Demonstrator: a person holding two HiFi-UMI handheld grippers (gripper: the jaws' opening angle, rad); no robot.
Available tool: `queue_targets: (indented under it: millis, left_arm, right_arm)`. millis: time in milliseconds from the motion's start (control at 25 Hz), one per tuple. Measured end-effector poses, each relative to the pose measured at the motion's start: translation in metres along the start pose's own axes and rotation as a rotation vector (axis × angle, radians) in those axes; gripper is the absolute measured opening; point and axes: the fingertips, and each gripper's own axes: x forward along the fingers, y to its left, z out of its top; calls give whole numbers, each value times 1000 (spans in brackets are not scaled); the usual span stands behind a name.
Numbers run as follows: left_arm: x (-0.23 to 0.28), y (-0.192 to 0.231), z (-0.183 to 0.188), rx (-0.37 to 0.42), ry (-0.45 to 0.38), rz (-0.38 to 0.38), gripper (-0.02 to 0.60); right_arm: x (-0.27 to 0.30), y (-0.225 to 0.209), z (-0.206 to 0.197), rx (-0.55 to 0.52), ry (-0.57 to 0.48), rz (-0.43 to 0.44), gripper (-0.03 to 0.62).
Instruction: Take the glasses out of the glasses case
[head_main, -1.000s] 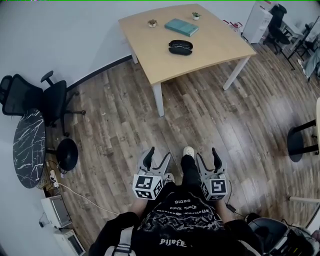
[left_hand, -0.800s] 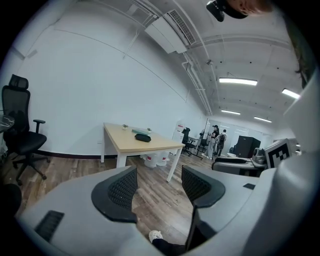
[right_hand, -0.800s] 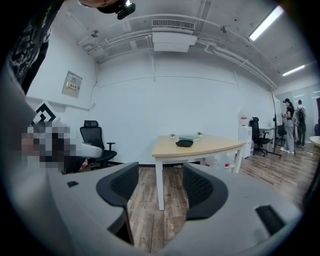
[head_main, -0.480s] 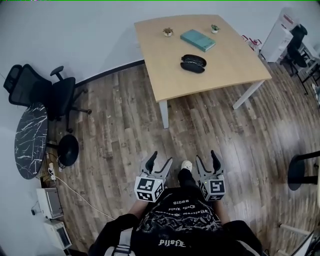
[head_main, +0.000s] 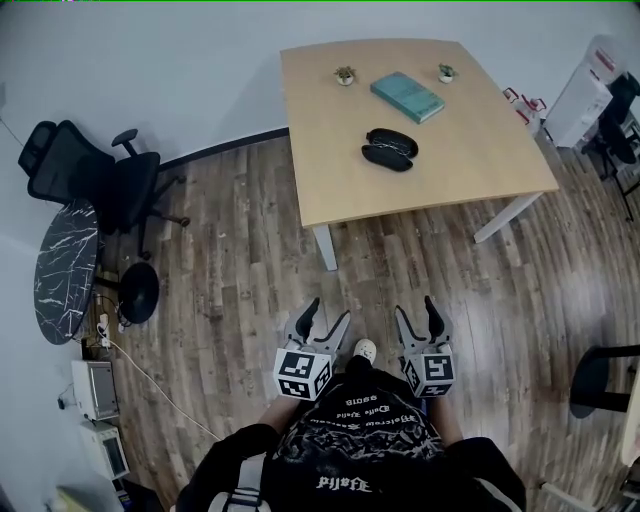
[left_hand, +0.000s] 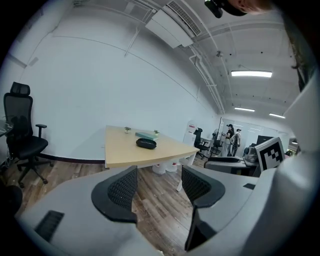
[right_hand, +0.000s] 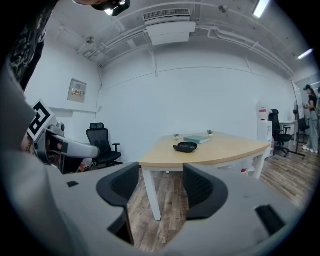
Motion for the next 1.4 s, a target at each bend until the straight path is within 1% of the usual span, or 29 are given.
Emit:
queue_targets:
  millis: [160,320,680,880,1120,1240,1400]
  left_arm:
    - [20,-11,1,-3,0,31,285]
    - [29,-15,1,-17,4,50,285]
    - [46,-20,-2,-40,44,41,285]
    - [66,-14,-4,-46,53,18,285]
    - [102,-20,9,14,70,-69,285]
    - [118,-9,16,20,71,-79,285]
    - [145,14,32,14,70,-95,285]
  right_arm:
    - [11,-22,-1,-4,9,36,287]
    - [17,-31,-2,-14,22,59,287]
    - [21,-44,-10,6,56,57,287]
    - [25,-50,-15,17,62,29,287]
    - [39,-67,-10,42,51,-24,287]
    - [58,-74,-3,50,43,-49,287]
    - [87,-77,7,60,45,-52,287]
